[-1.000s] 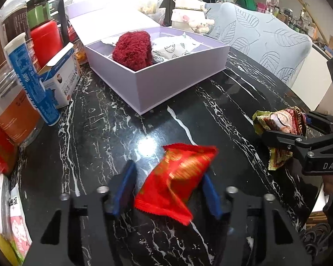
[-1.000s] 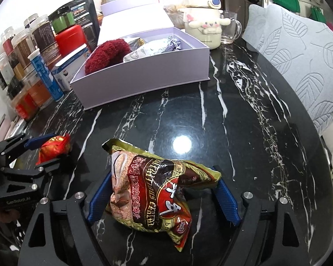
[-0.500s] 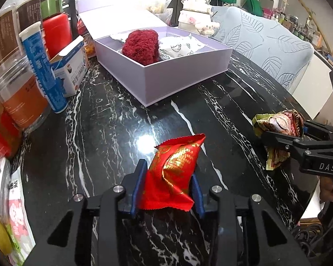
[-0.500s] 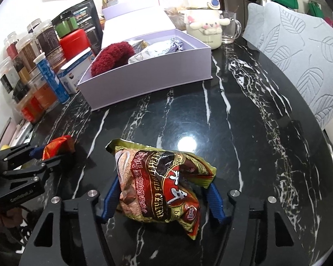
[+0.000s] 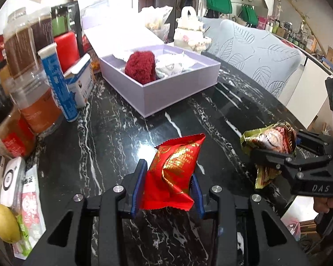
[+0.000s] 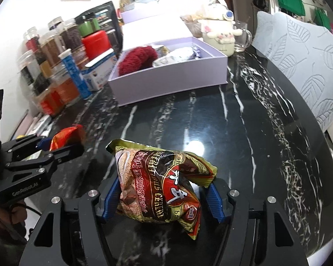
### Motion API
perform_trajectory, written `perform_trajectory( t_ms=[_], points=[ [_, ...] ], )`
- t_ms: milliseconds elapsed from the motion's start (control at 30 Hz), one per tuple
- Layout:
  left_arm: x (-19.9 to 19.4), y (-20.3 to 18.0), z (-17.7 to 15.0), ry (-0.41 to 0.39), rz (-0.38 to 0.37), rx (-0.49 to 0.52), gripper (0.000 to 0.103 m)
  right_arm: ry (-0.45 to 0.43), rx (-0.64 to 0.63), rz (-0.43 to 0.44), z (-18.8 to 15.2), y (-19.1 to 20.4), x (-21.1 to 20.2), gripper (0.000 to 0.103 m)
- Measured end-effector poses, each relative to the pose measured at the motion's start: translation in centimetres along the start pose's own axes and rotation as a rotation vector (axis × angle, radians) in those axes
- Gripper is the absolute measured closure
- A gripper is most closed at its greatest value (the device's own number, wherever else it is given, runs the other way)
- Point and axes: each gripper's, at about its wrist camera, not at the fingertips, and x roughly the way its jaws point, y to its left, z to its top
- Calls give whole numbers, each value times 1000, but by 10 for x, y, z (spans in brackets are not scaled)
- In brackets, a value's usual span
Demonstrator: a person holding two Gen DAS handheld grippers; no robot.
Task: Organize soft objects
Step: 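Lift the red snack packet with left tool while right tool lifts cereal bag, then carry the red packet with left tool while right tool carries cereal bag over box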
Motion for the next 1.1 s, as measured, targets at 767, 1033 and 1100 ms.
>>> perform_trajectory(
  t_ms=[767,1033,1100],
  points=[
    [-66,1,62,-217,51,33,66,-131,-94,102,61,27,-48,36],
    [-78,4,96,-284,70,46,65,-189,-137,108,100,28,-60,36],
    [-79,4,105,-302,75,47,65,-208,-148,114,110,28,-62,36]
  ],
)
